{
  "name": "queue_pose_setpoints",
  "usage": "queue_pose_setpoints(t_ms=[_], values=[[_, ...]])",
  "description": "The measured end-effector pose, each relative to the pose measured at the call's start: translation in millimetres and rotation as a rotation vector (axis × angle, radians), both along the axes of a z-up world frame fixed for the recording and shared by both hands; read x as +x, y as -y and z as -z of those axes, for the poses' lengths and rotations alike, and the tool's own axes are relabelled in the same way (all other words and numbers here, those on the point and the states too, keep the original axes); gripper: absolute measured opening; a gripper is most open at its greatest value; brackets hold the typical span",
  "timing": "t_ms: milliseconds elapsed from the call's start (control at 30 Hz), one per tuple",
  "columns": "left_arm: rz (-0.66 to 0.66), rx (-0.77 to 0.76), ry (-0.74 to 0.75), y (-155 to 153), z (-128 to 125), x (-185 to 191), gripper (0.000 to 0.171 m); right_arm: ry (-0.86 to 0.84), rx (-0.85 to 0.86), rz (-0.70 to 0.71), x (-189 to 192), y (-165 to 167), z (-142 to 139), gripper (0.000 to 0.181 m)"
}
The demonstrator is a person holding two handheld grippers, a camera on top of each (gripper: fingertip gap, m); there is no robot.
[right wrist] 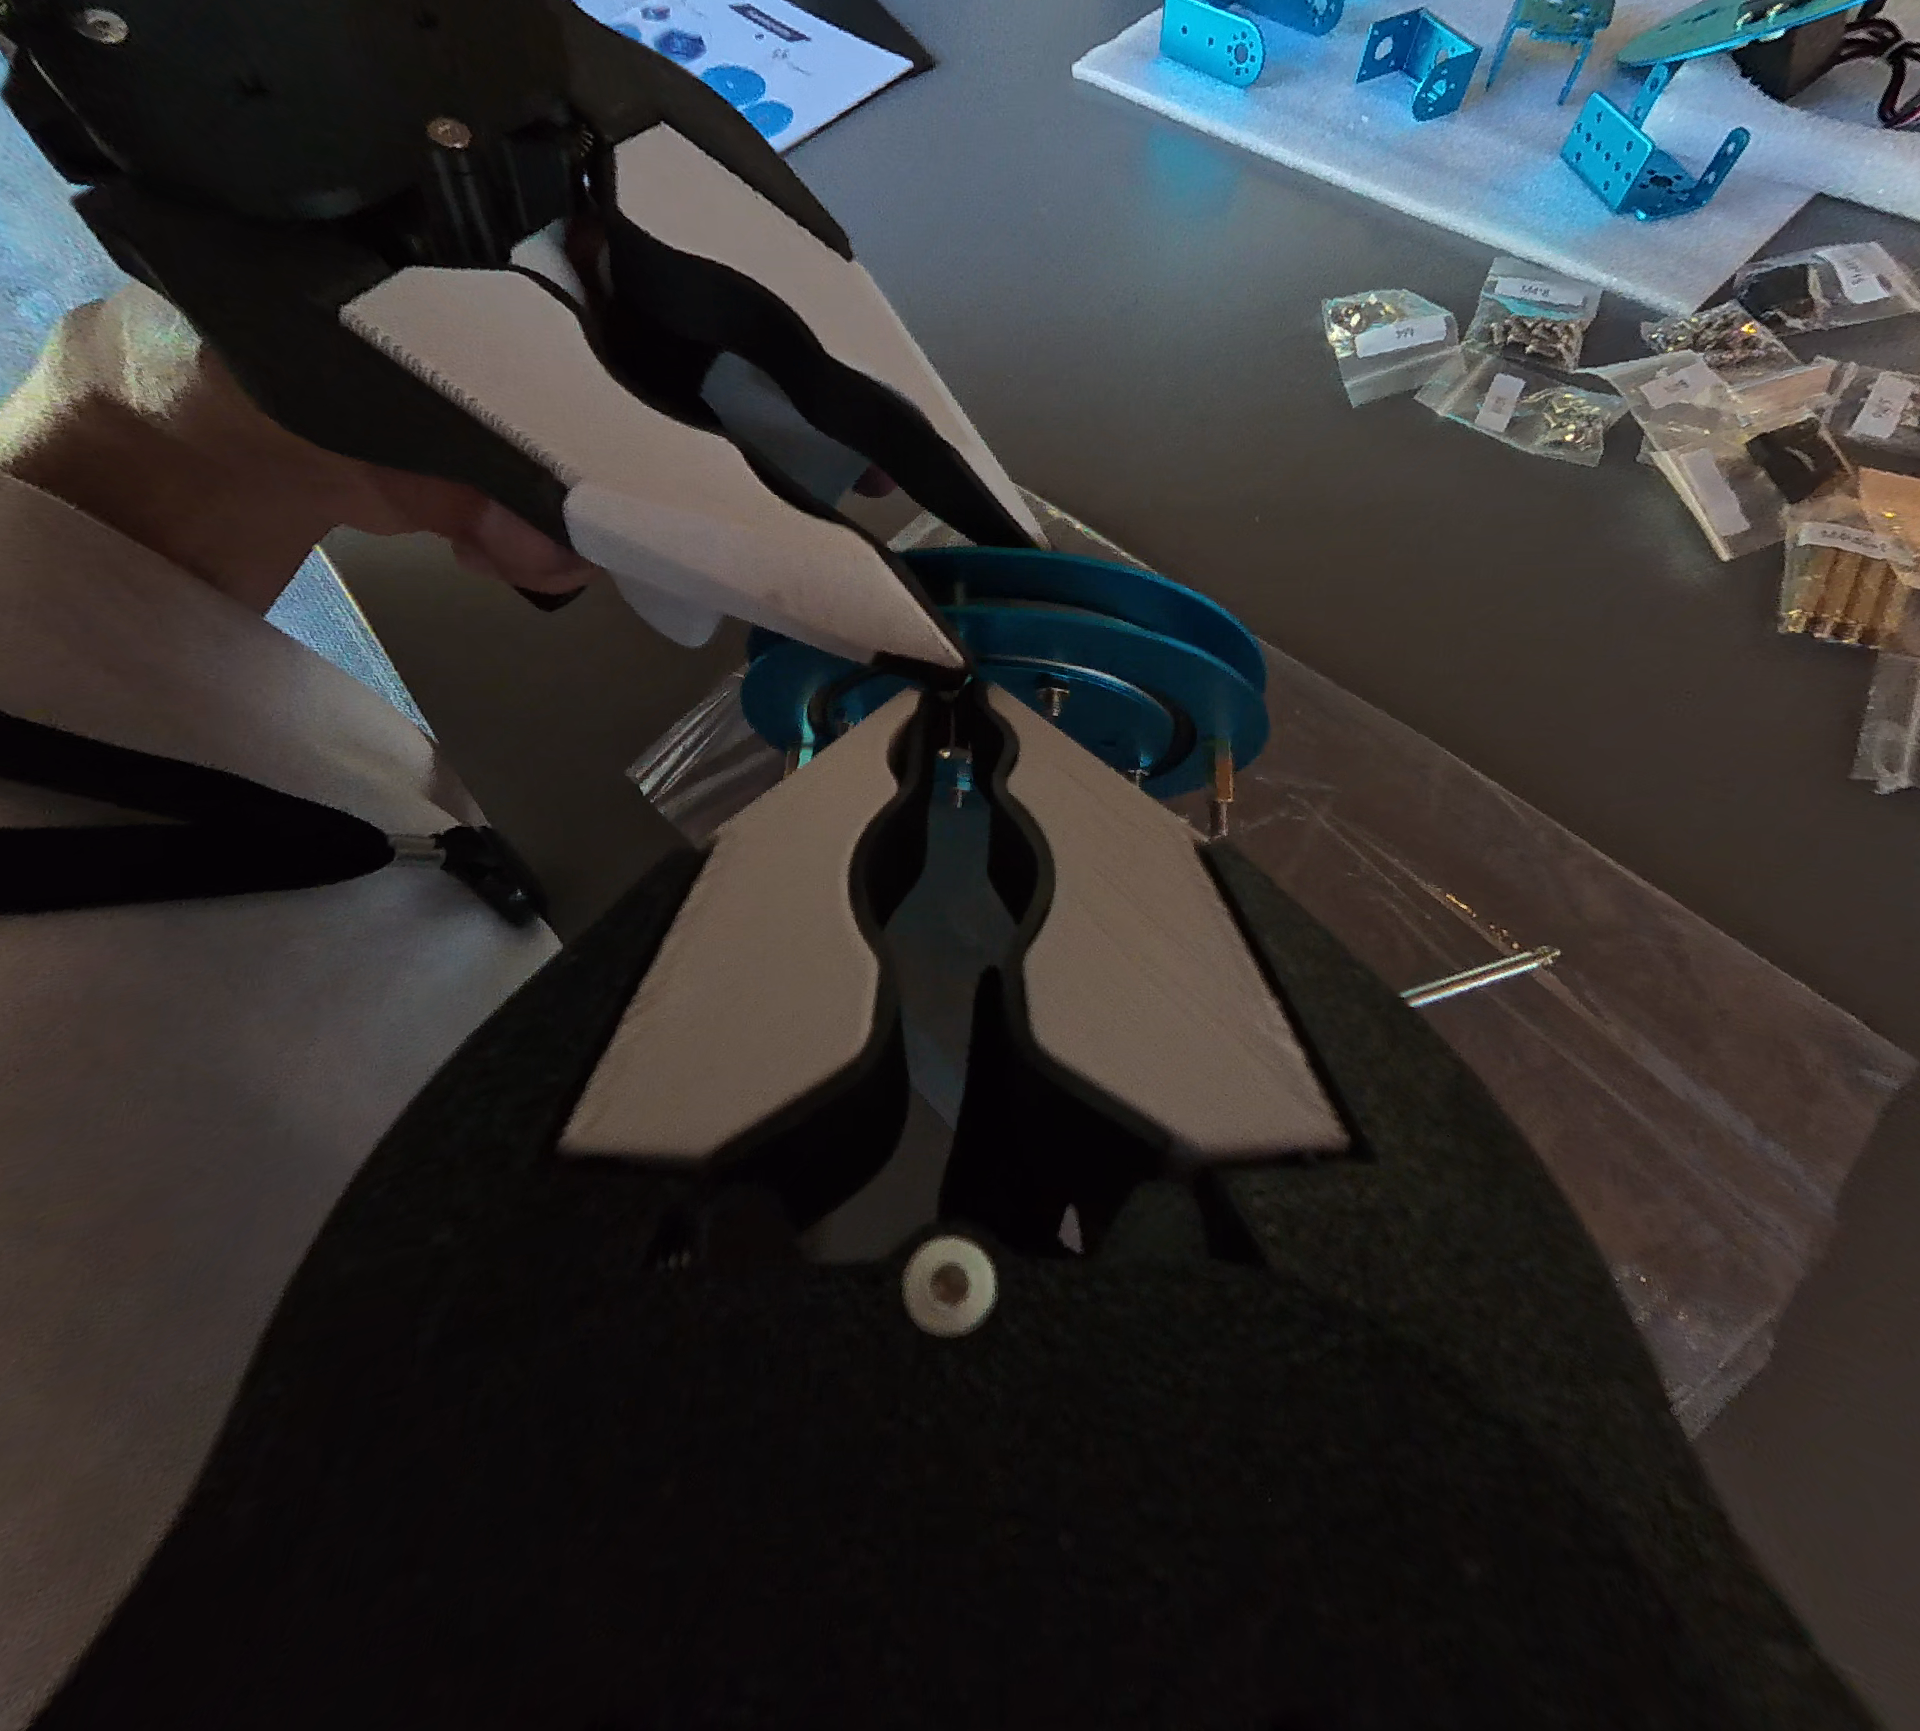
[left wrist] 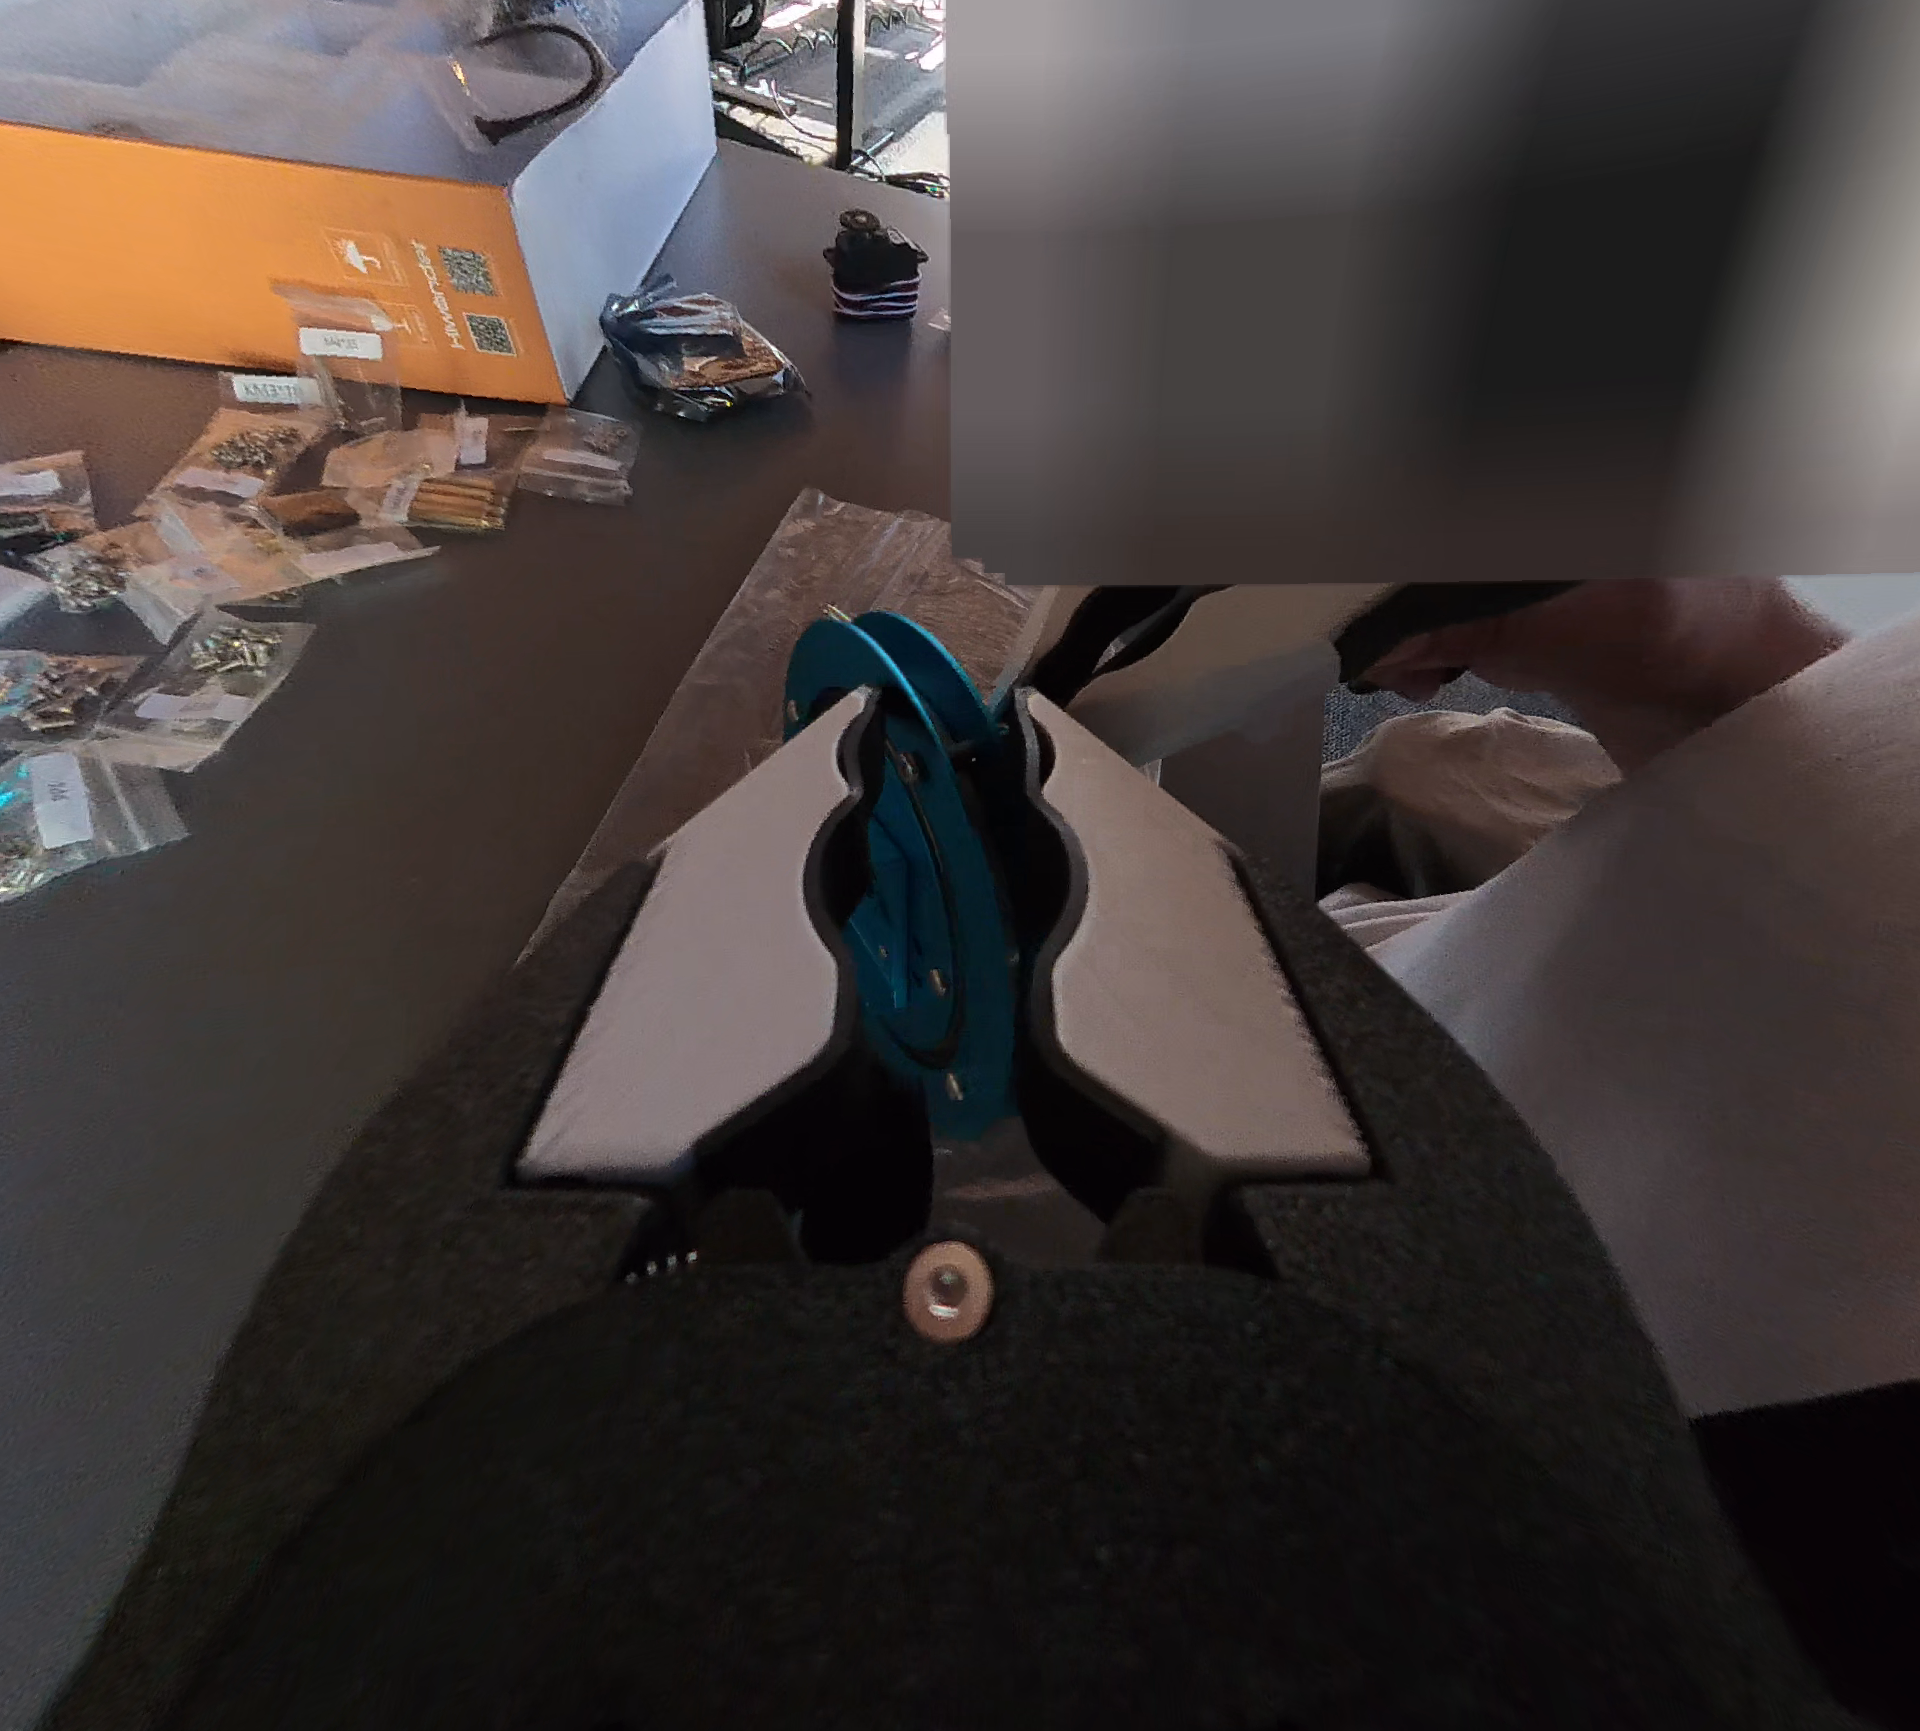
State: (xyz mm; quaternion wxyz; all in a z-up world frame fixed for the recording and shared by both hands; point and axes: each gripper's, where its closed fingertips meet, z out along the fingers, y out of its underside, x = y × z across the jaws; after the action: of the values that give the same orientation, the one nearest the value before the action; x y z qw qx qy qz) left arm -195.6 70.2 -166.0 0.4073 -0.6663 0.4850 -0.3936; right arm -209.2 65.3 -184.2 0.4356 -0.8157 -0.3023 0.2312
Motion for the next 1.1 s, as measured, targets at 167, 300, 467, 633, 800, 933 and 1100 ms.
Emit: queue_pose_setpoints(t_ms=[167, 300, 467, 633, 800, 933, 1100], values=[[-0.047, -0.015, 0.086, -15.7, -15.7, -16.8, 0.022, 0.023, 0.034, -0.052, 0.0, 2.2, 0.1, 0.003], [0.12, 0.143, 0.035, -1.4, -17.9, -29.1, 0.017, 0.004, 0.026, -0.073, 1.3, 2.3, 0.0, 0.003], [0.366, 0.303, -0.123, 7.4, -25.5, -29.1, 0.014, 0.027, 0.032, -0.114, 0.2, 1.7, -0.4, 0.003], [0.508, 0.237, -0.221, -5.5, -4.5, -23.2, 0.016, 0.007, 0.037, -0.142, -1.3, -4.3, -2.0, 0.003], [0.625, 0.134, -0.157, -3.9, 3.2, -20.3, 0.013, -0.001, 0.04, -0.178, -1.7, -8.4, -3.2, 0.003], [0.661, 0.11, -0.127, -2.8, 5.8, -19.8, 0.011, -0.01, 0.04, -0.202, -1.5, -10.9, -3.0, 0.003], [0.669, 0.059, -0.039, -4.0, 5.5, -17.8, 0.005, 0.029, 0.099, -0.252, -0.9, -11.2, -3.2, 0.004]])
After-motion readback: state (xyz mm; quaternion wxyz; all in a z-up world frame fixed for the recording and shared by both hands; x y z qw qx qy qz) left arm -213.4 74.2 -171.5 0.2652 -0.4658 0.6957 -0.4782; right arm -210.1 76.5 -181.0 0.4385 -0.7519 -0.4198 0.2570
